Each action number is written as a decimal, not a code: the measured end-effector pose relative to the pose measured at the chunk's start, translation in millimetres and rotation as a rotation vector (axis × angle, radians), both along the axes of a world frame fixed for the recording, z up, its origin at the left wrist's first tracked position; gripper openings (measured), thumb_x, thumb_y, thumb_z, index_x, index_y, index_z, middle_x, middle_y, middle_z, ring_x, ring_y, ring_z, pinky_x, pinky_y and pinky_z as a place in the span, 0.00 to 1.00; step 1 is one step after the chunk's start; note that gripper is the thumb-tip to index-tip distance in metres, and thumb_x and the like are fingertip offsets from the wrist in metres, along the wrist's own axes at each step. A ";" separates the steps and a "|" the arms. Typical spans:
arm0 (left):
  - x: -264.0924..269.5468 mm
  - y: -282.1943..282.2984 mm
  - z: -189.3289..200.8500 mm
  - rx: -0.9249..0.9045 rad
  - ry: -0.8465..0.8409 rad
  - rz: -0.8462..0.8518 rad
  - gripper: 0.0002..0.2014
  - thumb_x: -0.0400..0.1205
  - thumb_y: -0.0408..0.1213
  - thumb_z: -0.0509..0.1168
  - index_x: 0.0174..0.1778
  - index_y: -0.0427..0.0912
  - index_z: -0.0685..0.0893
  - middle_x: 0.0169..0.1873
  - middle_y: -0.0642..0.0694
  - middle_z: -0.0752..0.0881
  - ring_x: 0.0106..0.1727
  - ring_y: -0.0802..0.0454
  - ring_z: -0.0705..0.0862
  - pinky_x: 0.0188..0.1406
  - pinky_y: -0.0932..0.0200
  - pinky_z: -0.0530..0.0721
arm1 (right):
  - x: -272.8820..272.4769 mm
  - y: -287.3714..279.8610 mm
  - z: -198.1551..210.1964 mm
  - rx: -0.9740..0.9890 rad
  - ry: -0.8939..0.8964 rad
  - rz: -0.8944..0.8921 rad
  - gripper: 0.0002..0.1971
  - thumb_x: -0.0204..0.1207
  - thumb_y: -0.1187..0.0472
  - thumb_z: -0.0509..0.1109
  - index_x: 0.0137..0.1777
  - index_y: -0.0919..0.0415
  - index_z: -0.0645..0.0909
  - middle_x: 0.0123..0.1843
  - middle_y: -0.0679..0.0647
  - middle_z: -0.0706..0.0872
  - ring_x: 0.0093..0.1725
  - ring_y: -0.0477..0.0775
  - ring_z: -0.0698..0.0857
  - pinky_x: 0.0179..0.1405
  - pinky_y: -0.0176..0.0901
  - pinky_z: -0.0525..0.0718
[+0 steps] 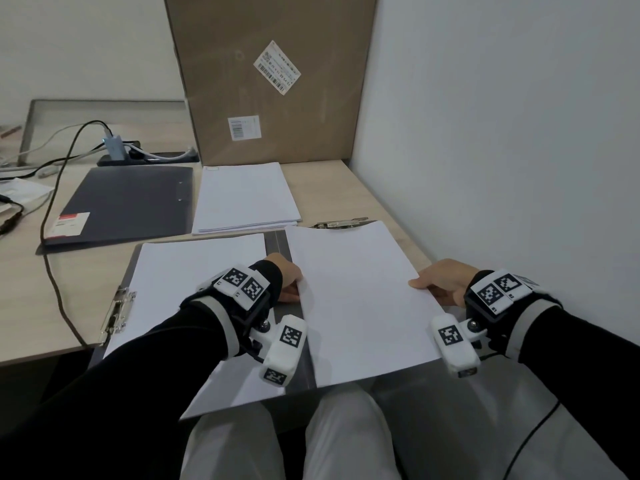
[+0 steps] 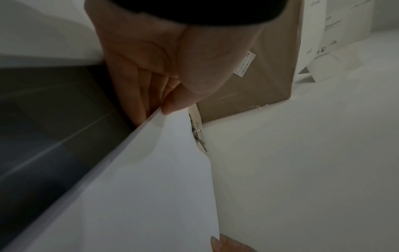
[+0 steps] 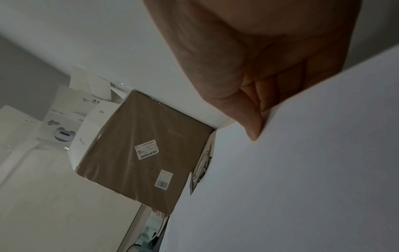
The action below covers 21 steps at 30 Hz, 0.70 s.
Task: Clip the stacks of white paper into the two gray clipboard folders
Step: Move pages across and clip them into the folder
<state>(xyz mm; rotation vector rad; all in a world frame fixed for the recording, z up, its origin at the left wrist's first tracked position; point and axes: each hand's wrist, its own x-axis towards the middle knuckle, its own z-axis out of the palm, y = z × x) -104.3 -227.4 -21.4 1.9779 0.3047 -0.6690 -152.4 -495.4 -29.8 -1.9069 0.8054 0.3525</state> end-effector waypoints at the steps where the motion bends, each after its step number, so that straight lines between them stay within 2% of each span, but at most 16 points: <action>1: 1.2 -0.7 0.3 0.004 -0.033 0.003 0.13 0.83 0.24 0.58 0.31 0.36 0.72 0.31 0.43 0.79 0.29 0.51 0.80 0.28 0.62 0.83 | 1.7 -0.7 -0.1 -0.003 -0.001 0.000 0.03 0.74 0.71 0.71 0.43 0.67 0.79 0.39 0.60 0.83 0.35 0.56 0.82 0.35 0.44 0.82; 3: 6.0 -1.2 -1.3 0.033 -0.079 -0.020 0.13 0.82 0.25 0.59 0.31 0.37 0.71 0.30 0.43 0.79 0.28 0.51 0.80 0.27 0.63 0.83 | 4.3 -1.3 0.9 -0.012 -0.007 0.002 0.03 0.74 0.71 0.72 0.44 0.66 0.79 0.41 0.61 0.83 0.37 0.58 0.82 0.40 0.45 0.82; 5: 10.0 -0.8 -0.2 0.099 -0.109 -0.052 0.12 0.82 0.26 0.59 0.31 0.36 0.74 0.29 0.42 0.79 0.30 0.47 0.80 0.28 0.60 0.81 | 7.5 -2.7 0.5 -0.017 -0.003 0.011 0.07 0.73 0.70 0.72 0.50 0.67 0.81 0.46 0.63 0.84 0.43 0.60 0.82 0.46 0.48 0.81; 7: 15.5 0.8 -1.7 0.243 -0.235 -0.110 0.08 0.80 0.29 0.60 0.34 0.36 0.77 0.31 0.42 0.78 0.37 0.43 0.79 0.37 0.57 0.79 | 9.1 -2.9 0.1 -0.014 -0.006 0.017 0.10 0.74 0.70 0.72 0.54 0.67 0.81 0.49 0.64 0.84 0.46 0.60 0.81 0.46 0.48 0.81; 9: 21.1 2.5 -5.6 0.387 -0.370 -0.143 0.04 0.79 0.33 0.60 0.42 0.39 0.80 0.41 0.42 0.81 0.49 0.41 0.80 0.49 0.57 0.80 | 9.2 -2.7 -0.4 -0.013 -0.008 0.015 0.08 0.75 0.69 0.72 0.52 0.67 0.80 0.47 0.63 0.84 0.44 0.60 0.82 0.41 0.45 0.81; 11: 27.2 4.5 -14.0 0.456 -0.432 -0.146 0.13 0.78 0.36 0.61 0.57 0.40 0.81 0.57 0.41 0.81 0.61 0.39 0.80 0.64 0.50 0.80 | 9.7 -4.6 -2.5 -0.007 -0.011 0.019 0.03 0.76 0.68 0.71 0.47 0.66 0.80 0.44 0.60 0.84 0.39 0.57 0.82 0.37 0.42 0.80; 13: 31.0 5.3 -19.1 0.448 -0.418 -0.179 0.17 0.77 0.36 0.60 0.62 0.41 0.79 0.63 0.41 0.81 0.65 0.39 0.79 0.69 0.43 0.77 | 9.4 -6.5 -3.3 0.005 -0.022 0.022 0.02 0.76 0.68 0.70 0.45 0.66 0.80 0.44 0.60 0.84 0.40 0.57 0.81 0.39 0.43 0.79; 14: 32.0 5.6 -22.1 0.445 -0.388 -0.216 0.18 0.78 0.37 0.59 0.65 0.43 0.77 0.67 0.40 0.79 0.69 0.39 0.76 0.72 0.41 0.73 | 9.8 -8.3 -4.6 0.007 -0.024 0.028 0.03 0.76 0.67 0.70 0.47 0.66 0.81 0.45 0.61 0.84 0.42 0.58 0.81 0.41 0.44 0.79; 16: 34.4 6.3 -27.8 0.476 -0.338 -0.284 0.24 0.81 0.38 0.58 0.76 0.45 0.68 0.77 0.41 0.69 0.80 0.40 0.63 0.80 0.39 0.61 | 9.6 -9.8 -5.0 -0.004 -0.029 0.040 0.05 0.76 0.67 0.71 0.49 0.67 0.82 0.45 0.61 0.84 0.42 0.58 0.82 0.41 0.44 0.79; 18: 37.7 7.1 -31.9 0.526 -0.340 -0.350 0.29 0.82 0.41 0.57 0.81 0.44 0.61 0.81 0.44 0.62 0.84 0.42 0.53 0.82 0.38 0.55 | 9.6 -8.8 -4.6 -0.005 -0.039 0.038 0.01 0.76 0.68 0.71 0.44 0.66 0.81 0.43 0.60 0.84 0.38 0.56 0.81 0.37 0.41 0.79; 21: 42.2 11.4 -34.8 0.552 -0.364 -0.434 0.30 0.82 0.46 0.58 0.81 0.42 0.61 0.82 0.46 0.61 0.84 0.41 0.53 0.81 0.38 0.56 | 13.0 -7.5 -5.1 -0.026 -0.058 0.063 0.02 0.75 0.68 0.71 0.46 0.66 0.80 0.46 0.61 0.83 0.43 0.57 0.81 0.41 0.43 0.79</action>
